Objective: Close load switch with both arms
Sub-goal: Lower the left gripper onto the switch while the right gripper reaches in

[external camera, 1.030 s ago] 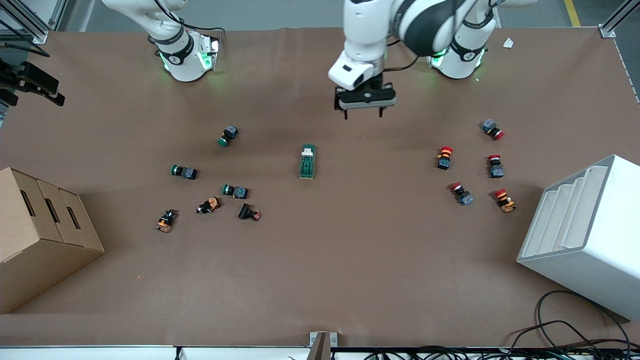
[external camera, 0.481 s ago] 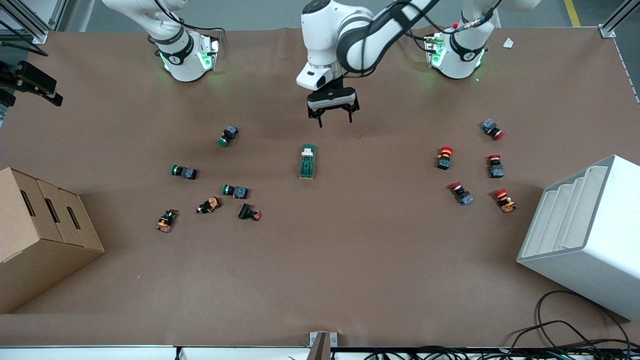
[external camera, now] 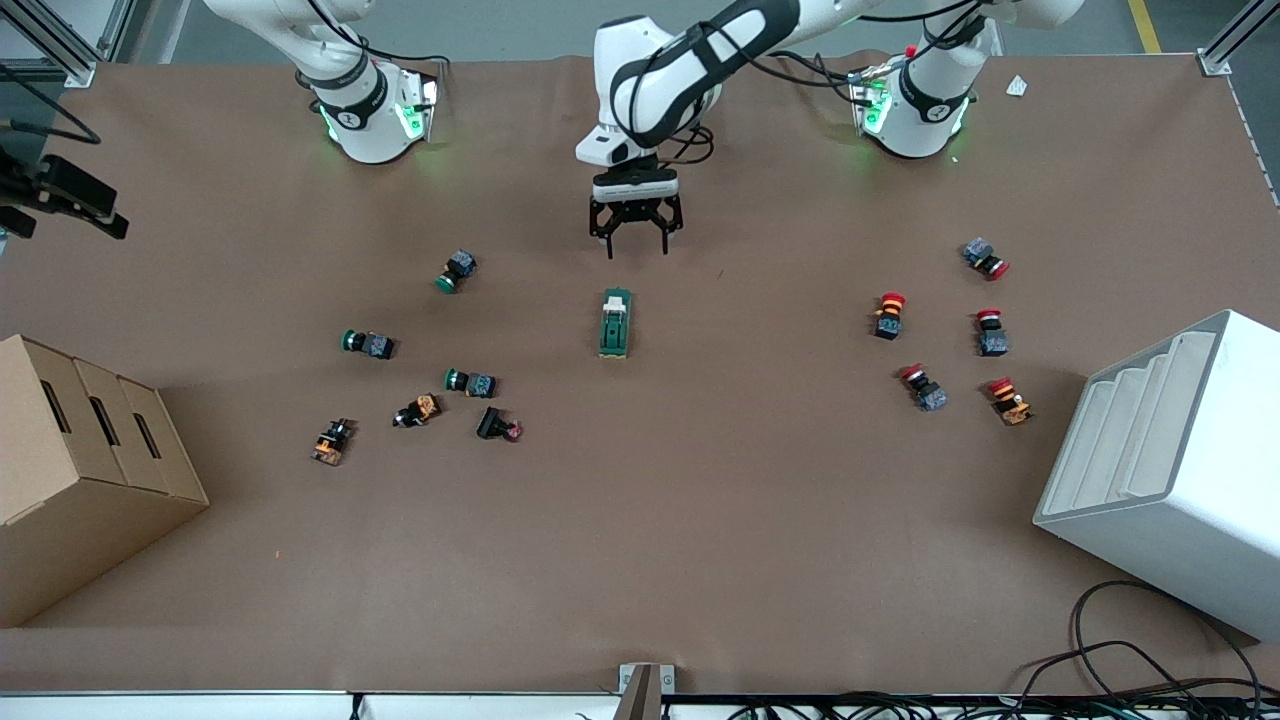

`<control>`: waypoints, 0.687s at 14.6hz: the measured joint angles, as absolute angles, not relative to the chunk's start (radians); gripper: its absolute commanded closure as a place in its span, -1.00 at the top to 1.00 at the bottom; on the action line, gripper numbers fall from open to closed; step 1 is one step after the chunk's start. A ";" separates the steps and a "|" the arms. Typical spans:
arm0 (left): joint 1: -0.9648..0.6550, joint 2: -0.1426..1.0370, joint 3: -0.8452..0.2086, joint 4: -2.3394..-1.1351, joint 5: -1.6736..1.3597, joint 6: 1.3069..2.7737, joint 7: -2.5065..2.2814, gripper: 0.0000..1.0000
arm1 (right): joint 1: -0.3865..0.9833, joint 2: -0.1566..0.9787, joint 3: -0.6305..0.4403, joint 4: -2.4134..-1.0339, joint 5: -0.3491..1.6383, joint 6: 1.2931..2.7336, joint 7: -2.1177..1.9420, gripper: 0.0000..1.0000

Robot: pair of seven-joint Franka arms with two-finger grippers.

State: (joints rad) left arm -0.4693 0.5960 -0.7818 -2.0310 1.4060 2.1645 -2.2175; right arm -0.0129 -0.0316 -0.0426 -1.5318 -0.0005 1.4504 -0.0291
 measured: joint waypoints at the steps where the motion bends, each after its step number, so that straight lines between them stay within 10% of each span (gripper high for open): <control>1: -0.469 0.618 -0.779 -2.030 1.468 2.151 -2.238 0.95 | -0.013 -0.007 -0.044 -1.533 -0.001 1.450 -0.029 1.00; 10: -0.523 0.712 -0.778 -2.021 1.695 2.057 -2.320 0.96 | 0.037 0.090 -0.035 -1.562 0.090 1.493 0.195 1.00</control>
State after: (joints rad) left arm -0.5234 0.7123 -0.7783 -2.0213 1.6955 2.0573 -2.3199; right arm 0.0371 0.0901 -0.0347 -1.5618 0.0897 1.4932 0.1953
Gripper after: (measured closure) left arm 0.013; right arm 0.000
